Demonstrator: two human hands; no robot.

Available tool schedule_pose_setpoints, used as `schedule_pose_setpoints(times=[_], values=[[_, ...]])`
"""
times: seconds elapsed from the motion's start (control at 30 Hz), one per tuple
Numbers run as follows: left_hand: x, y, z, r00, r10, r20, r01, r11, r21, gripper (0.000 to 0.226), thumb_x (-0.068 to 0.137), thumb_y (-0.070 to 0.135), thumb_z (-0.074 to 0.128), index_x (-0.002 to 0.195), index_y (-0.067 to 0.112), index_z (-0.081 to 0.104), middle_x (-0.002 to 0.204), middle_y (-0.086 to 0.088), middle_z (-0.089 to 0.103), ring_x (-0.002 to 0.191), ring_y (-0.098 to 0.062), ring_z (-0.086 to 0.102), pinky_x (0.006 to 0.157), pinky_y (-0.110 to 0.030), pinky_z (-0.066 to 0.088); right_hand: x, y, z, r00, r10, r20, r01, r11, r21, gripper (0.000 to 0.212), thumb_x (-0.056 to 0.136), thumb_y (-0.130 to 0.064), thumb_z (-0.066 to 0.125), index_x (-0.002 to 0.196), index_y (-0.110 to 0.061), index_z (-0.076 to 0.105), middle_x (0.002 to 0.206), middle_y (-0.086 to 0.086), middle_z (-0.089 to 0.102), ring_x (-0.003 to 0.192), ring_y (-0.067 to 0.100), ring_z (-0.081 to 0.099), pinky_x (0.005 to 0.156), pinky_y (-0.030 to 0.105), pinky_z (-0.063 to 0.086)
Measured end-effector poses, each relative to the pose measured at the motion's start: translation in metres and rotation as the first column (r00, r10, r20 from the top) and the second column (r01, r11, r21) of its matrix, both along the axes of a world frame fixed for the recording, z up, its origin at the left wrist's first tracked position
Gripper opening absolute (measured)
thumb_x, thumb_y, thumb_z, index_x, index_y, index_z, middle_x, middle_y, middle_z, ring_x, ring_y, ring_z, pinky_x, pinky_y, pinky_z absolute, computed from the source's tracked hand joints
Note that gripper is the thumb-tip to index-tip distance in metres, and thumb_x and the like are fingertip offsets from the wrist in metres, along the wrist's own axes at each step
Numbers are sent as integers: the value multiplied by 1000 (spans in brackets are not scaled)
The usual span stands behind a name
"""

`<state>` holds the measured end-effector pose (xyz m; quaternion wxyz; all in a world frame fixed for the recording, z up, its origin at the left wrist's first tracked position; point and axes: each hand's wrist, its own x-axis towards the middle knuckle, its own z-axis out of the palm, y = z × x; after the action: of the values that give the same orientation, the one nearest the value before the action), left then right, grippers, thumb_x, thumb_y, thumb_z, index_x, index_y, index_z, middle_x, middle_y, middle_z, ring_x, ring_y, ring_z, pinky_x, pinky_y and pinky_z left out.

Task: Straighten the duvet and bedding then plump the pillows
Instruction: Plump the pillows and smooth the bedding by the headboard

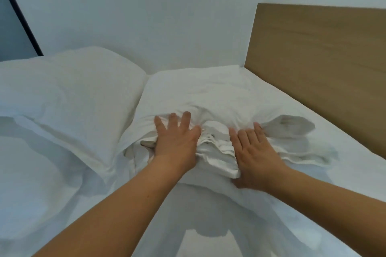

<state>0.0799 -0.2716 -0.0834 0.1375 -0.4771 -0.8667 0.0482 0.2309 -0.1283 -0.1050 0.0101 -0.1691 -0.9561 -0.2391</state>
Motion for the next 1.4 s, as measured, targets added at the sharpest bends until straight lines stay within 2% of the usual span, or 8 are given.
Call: schedule_pose_setpoints(times=[0.1, 0.27, 0.6, 0.77, 0.87, 1.03, 1.2, 1.4], values=[[-1, 13, -8, 999, 29, 13, -28, 998, -63, 70, 85, 40, 61, 145, 31, 28, 160, -9, 3, 144, -47, -5, 107, -75, 1, 8, -15, -29, 995, -69, 76, 71, 997, -25, 153, 48, -84, 65, 151, 5, -4, 148, 33, 21, 139, 54, 16, 112, 67, 0], [-12, 9, -19, 992, -13, 126, 26, 995, -99, 74, 83, 45, 60, 147, 34, 26, 156, -3, 28, 139, -39, 27, 110, -67, 17, 8, -5, -56, 975, -105, -194, 74, 984, -161, 128, 39, -33, 83, 148, 1, 25, 128, 31, 47, 114, 48, 45, 105, 58, 30], [15, -12, -45, 997, 46, 61, -34, 981, -189, 105, 83, 48, 63, 153, 24, -11, 162, -11, -8, 146, -45, -4, 109, -72, 3, 20, 9, -52, 974, -130, -187, 111, 988, -106, 133, 45, -45, 86, 154, -10, 18, 143, 36, 36, 140, 51, 25, 119, 58, 4], [43, -5, -62, 992, 93, -81, -112, 958, -264, 112, 86, 50, 61, 150, 11, -22, 155, -22, -26, 140, -48, -24, 92, -85, -7, 11, 17, -53, 968, -153, -201, 125, 982, -143, 86, 50, -32, 80, 125, 3, 56, 95, 20, 62, 89, 40, 63, 84, 46, 50], [49, -1, -78, 989, 79, -125, -110, 958, -264, 85, 99, 39, 44, 151, 5, -13, 155, -24, -22, 140, -50, -22, 91, -87, -4, 10, 22, -60, 968, -81, -236, 62, 994, -85, 42, 49, -18, 76, 86, -7, 60, 71, 11, 55, 62, 31, 55, 65, 38, 48], [30, 13, -81, 992, 123, -23, -125, 965, -232, 51, 97, 18, 39, 146, 8, 30, 146, -22, 32, 134, -47, 30, 100, -74, 25, -14, 34, -63, 995, -84, -59, 76, 988, -131, 37, 46, -22, 77, 77, -16, 58, 65, 6, 59, 54, 28, 57, 56, 31, 41], [1, 18, 13, 976, 119, 183, -91, 984, -155, 49, 86, 23, 62, 129, 19, 39, 126, -2, 43, 114, -29, 42, 74, -35, 39, -30, 43, 30, 998, -69, -13, 65, 973, -221, 28, 74, -26, 65, 99, -20, 54, 85, 3, 62, 74, 28, 63, 60, 34, 34], [-32, 28, 226, 994, 51, 95, -47, 998, -49, 54, 55, 20, 79, 103, 19, 55, 96, -2, 55, 87, -28, 54, 58, -32, 27, -46, 69, 252, 986, 28, -166, -50, 990, -130, 44, 41, -19, 81, 76, -15, 53, 58, 3, 48, 40, 26, 46, 44, 25, 21]])
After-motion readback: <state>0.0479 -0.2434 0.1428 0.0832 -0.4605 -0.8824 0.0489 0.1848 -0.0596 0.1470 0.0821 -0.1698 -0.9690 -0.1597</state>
